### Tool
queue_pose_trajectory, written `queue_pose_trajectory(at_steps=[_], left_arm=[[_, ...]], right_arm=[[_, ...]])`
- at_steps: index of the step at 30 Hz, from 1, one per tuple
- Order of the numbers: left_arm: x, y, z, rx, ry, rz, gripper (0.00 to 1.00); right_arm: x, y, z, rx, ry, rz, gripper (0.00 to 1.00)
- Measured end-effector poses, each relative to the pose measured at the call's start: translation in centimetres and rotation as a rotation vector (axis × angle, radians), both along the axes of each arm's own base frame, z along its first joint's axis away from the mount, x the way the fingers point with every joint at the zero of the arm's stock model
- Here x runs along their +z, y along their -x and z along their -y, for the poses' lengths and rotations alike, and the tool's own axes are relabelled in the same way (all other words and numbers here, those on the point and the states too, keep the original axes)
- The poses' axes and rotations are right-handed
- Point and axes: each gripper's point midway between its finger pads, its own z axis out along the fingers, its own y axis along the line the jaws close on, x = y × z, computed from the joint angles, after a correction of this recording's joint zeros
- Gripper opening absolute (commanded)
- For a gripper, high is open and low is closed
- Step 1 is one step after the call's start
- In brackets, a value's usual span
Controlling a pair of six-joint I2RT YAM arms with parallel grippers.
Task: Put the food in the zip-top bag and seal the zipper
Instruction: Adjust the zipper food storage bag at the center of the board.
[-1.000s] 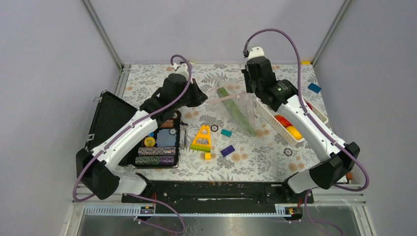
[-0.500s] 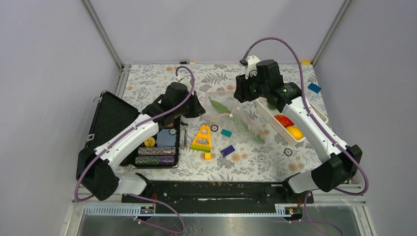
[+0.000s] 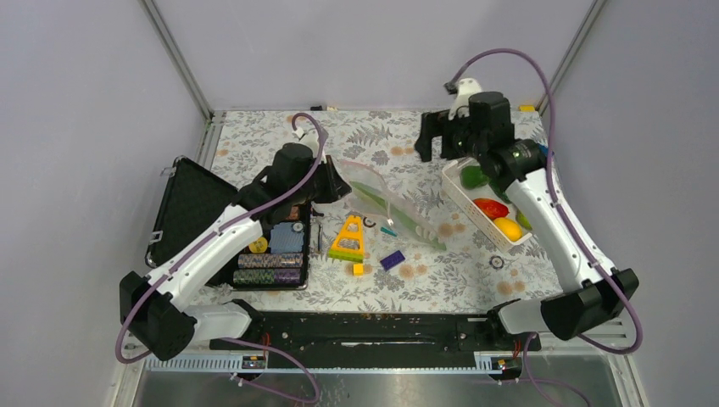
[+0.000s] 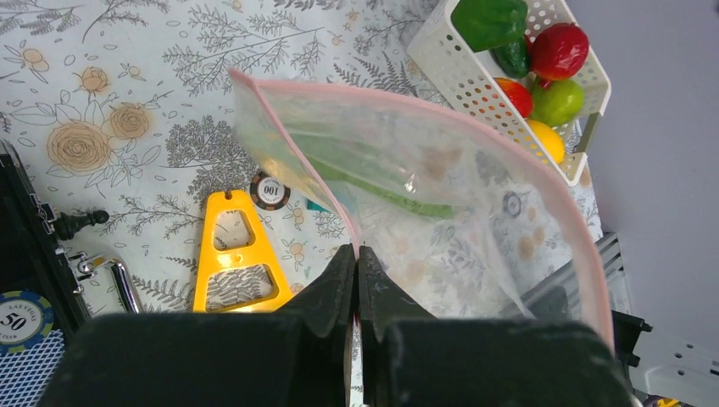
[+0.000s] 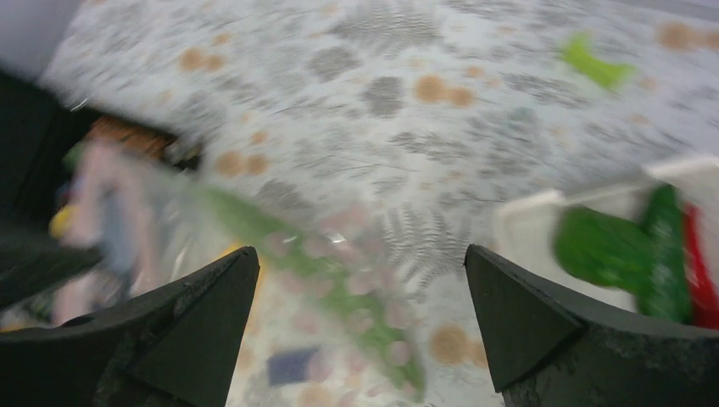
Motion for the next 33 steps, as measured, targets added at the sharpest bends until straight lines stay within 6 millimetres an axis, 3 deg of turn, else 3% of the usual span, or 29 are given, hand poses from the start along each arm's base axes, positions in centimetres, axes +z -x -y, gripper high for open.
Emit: queue_pose_trajectory(at_steps=[4,7,11,14,17,22,24,26,29,33], left_arm=[[1.1,0.3,-0.3,0.005,0.014,0.028,0.0],[1.6,0.7,-0.6,0.008,0.016,0.037,0.0],[1.7,0.9,-0.9,0.013,0.003,0.036,0.0],[2.8,0.7,-1.4,0.025,-0.042,0.032,0.0],[7.1,-1.1,-1.3,0.035,-0.087,0.09,0.0],[16.4,-4.8,-1.1,0.058,-0.133,0.293,0.0],[18.8,-5.6,-1.1,0.053,-0.167,0.352,0.0],[19.8,-6.6,-0.8,0.032,-0.206,0.383,0.0],[18.1,-8.1,0.4,-0.019,-0.284,0.376,0.0],[10.5,-9.6,3.6,-0.151,-0.428,0.255,0.0]], right_arm=[[-1.7,-4.1,7.3,-0.336,0.058,-0.068,1.0],[-5.2,-6.0,12.1,-0.521,0.126,-0.157,1.0],[-10.5,-7.6,15.8,-0.651,0.212,-0.315,1.0],[-13.3,-8.1,17.1,-0.694,0.235,-0.4,1.0],[-14.0,-7.7,17.8,-0.716,0.24,-0.439,1.0],[-12.2,-7.0,18.2,-0.737,0.206,-0.399,1.0],[-11.6,-6.2,18.2,-0.74,0.193,-0.382,1.0],[-11.1,-5.0,18.3,-0.741,0.182,-0.368,1.0],[-11.4,-3.4,18.4,-0.742,0.178,-0.369,1.0],[-12.5,-2.8,18.4,-0.741,0.189,-0.392,1.0]])
